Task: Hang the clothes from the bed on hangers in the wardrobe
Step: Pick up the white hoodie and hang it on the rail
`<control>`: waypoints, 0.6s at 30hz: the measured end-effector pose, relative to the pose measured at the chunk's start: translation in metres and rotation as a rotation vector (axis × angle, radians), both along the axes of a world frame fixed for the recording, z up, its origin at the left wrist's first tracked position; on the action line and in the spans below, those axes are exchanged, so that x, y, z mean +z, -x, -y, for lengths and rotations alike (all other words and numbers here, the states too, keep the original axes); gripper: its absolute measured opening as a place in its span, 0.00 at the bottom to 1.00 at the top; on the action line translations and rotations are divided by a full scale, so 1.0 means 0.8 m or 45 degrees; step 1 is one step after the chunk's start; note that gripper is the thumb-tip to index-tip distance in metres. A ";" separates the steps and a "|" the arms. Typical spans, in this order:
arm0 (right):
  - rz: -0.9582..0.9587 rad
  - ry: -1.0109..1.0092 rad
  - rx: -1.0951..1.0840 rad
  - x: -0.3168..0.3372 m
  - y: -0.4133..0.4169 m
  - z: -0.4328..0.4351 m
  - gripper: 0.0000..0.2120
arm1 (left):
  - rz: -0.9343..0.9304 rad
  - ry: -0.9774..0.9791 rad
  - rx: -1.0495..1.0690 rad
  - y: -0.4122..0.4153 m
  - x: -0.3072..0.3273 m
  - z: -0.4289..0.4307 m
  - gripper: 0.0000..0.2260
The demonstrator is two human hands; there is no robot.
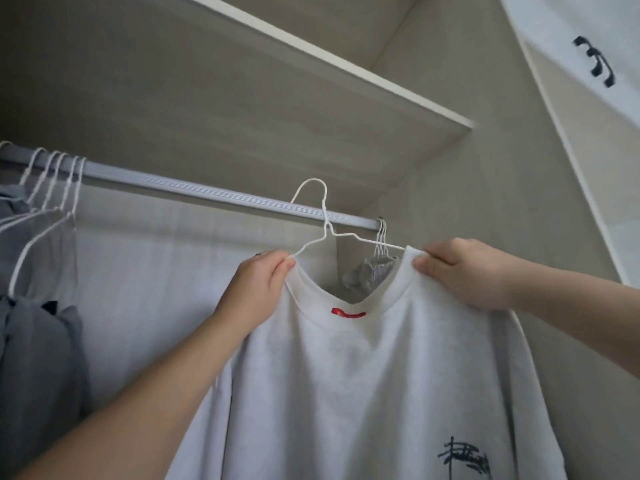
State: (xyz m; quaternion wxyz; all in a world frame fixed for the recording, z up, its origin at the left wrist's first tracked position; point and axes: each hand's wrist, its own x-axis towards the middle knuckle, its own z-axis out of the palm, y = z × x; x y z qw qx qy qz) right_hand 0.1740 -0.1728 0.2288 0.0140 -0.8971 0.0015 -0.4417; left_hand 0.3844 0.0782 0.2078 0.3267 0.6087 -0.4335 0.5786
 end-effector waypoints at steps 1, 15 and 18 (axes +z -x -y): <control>-0.017 -0.004 -0.008 0.000 0.000 -0.001 0.21 | 0.017 -0.012 -0.016 0.001 0.001 0.005 0.11; 0.003 -0.089 0.118 0.000 -0.039 -0.019 0.21 | -0.182 -0.095 0.000 -0.048 -0.008 0.002 0.12; 0.002 -0.078 0.129 0.007 -0.043 -0.025 0.20 | -0.285 0.006 0.014 -0.063 -0.008 -0.012 0.14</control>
